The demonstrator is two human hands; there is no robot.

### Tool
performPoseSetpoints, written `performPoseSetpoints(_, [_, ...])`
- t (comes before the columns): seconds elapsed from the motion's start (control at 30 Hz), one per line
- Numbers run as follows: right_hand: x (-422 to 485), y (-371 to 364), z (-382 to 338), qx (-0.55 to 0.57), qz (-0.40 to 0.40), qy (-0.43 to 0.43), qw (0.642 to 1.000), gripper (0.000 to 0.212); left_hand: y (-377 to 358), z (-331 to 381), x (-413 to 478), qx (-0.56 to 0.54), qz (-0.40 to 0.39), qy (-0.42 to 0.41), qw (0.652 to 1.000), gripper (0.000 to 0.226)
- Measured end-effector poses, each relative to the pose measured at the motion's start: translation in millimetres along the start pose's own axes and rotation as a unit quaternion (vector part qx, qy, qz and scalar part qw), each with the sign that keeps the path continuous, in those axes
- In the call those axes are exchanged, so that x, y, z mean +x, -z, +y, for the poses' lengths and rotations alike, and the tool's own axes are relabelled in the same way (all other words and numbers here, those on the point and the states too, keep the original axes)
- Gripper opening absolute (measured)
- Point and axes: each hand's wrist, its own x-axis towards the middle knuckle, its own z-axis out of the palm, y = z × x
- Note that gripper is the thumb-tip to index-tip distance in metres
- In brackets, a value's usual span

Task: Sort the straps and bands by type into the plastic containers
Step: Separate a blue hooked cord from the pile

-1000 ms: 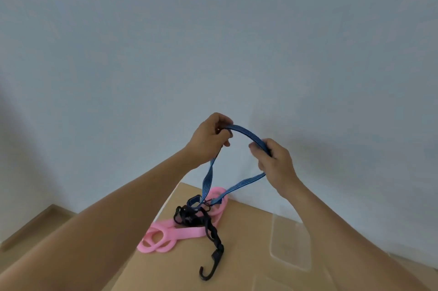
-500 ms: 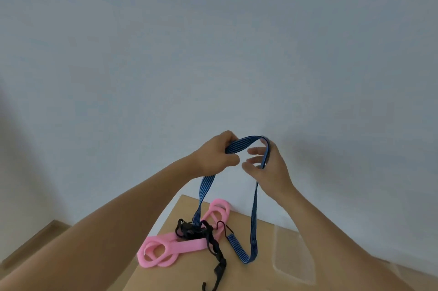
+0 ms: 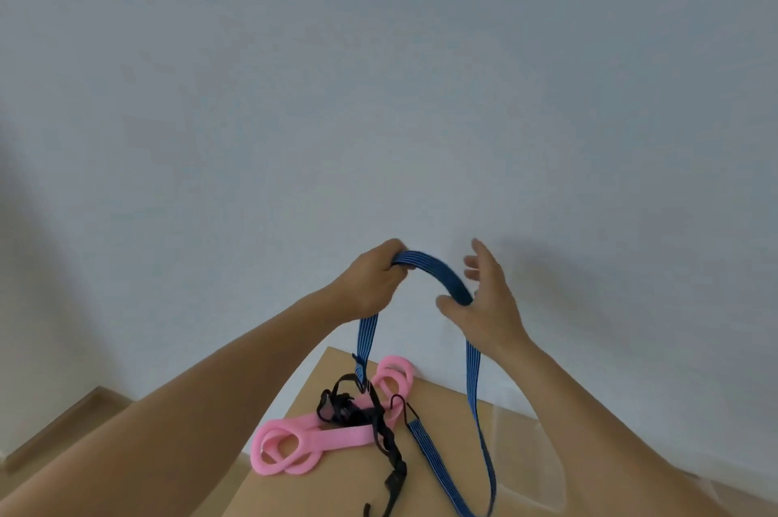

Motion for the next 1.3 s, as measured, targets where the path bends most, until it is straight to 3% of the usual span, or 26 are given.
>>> performPoseSetpoints(0.03, [-1.0,-4.4,-4.0,-0.010,-0.016,0.033,0.999,0.078,-0.1,5.2,0.8,0.018,-0.005,-0.018,1.000,0.012])
performPoseSetpoints(0.1, [0.6,-7.9,-8.3,-0.024,-0.065,0.052,0.996,0.043,-1.6,7.3,0.2,0.022,-0.014,-0.028,0.999,0.017])
performPoseSetpoints(0.17, [0.4,-6.4,-12.2,0.005,-0.054,0.053,0.997,0.011,-2.3,-3.3,-1.6,0.002,-0.017,-0.007,1.000,0.017])
performPoseSetpoints(0.27, [3.6,3.6,-19.4,0.077,0.037,0.064,0.994,0.015,-6.2,-33.5,-11.4,-0.035,-0.075,0.059,0.995,0.008])
performPoseSetpoints(0.37, [13.5,12.3,-18.2,0.135,0.135,0.049,0.980,0.016,-11.4,-55.1,-23.9,-0.100,-0.116,0.107,0.982,0.019])
performPoseSetpoints(0.47, [15.1,6.1,-8.4,0.113,0.153,0.002,0.982,0.024,-11.6,-40.3,-25.8,-0.313,-0.037,0.130,0.940,0.034])
performPoseSetpoints(0.6, [-3.5,-22.3,-7.5,0.051,-0.002,-0.029,0.998,0.026,-6.5,-2.5,-9.1,-0.531,0.106,0.136,0.830,0.041])
performPoseSetpoints(0.77, [-18.4,-34.0,-13.1,0.075,-0.160,-0.022,0.984,0.027,5.0,10.8,0.4,-0.667,0.069,0.099,0.735,0.042])
performPoseSetpoints(0.87, [-27.3,-22.3,3.6,0.089,-0.259,-0.066,0.959,0.029,27.1,20.2,8.0,-0.707,0.186,0.114,0.673,0.024])
performPoseSetpoints(0.9, [-30.1,-17.3,13.5,0.064,-0.291,-0.083,0.951,0.028,37.5,20.1,10.6,-0.700,0.226,0.120,0.667,0.022])
performPoseSetpoints(0.97, [-33.2,-9.1,31.4,-0.009,-0.300,-0.109,0.948,0.022,57.0,12.5,14.6,-0.622,0.294,0.125,0.715,0.015])
performPoseSetpoints(1.03, [-29.0,-3.7,32.5,-0.004,-0.233,-0.132,0.964,0.015,60.4,-0.3,13.8,-0.456,0.295,0.108,0.833,0.010])
performPoseSetpoints(1.07, [-24.3,-2.6,24.0,0.047,-0.181,-0.133,0.973,0.008,53.5,-6.2,10.7,-0.370,0.252,0.093,0.889,0.013])
performPoseSetpoints(1.13, [-11.8,-1.6,-6.1,0.181,-0.090,-0.110,0.973,0.012,31.4,-13.8,-1.6,-0.250,0.119,0.072,0.958,0.031])
performPoseSetpoints(1.2, [-0.4,-0.9,-39.8,0.292,-0.060,-0.075,0.952,0.026,9.8,-20.2,-13.8,-0.200,-0.008,0.037,0.979,0.050])
performPoseSetpoints(1.3, [7.2,-2.2,-73.7,0.368,-0.074,-0.038,0.926,0.029,-12.2,-24.2,-23.9,-0.221,-0.128,0.016,0.967,0.048])
